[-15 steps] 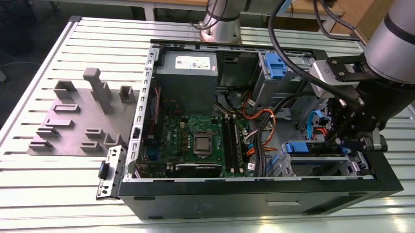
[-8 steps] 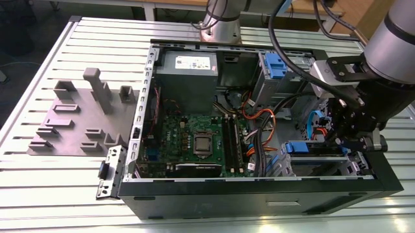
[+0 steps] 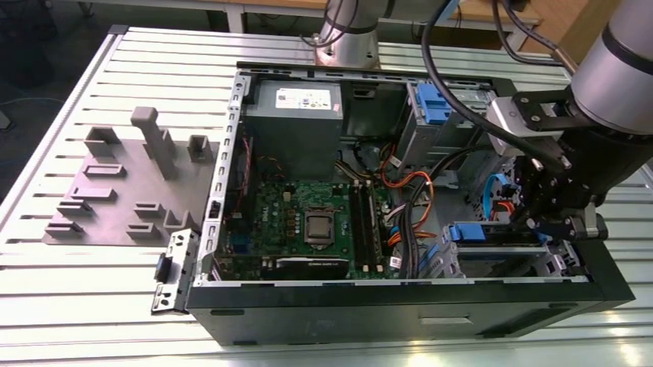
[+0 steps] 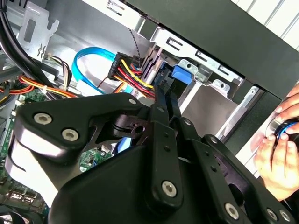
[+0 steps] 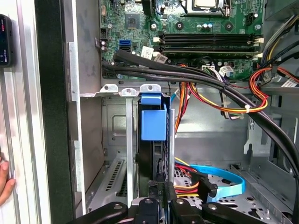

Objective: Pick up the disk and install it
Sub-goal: 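Insert the first disk wire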

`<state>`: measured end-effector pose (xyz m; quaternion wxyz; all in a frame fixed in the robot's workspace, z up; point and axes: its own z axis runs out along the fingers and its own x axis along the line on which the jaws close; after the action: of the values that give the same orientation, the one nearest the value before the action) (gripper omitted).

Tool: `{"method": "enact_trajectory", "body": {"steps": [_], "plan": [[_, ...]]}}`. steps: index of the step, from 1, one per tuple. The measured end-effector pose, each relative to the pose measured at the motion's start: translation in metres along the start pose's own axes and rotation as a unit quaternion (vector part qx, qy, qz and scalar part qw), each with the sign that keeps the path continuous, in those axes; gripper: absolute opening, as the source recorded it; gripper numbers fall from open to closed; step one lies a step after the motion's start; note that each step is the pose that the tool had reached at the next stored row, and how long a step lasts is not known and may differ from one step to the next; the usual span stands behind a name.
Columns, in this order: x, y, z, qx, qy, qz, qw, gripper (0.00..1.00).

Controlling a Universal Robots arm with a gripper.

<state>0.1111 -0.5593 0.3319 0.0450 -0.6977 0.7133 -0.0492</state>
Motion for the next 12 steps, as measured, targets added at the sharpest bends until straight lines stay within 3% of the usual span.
{"method": "enact_trajectory", "body": {"steps": [12], "plan": [[0.0000, 0.0005, 0.0039, 0.0000, 0.0000, 0.000, 1.00000, 0.16]]}}
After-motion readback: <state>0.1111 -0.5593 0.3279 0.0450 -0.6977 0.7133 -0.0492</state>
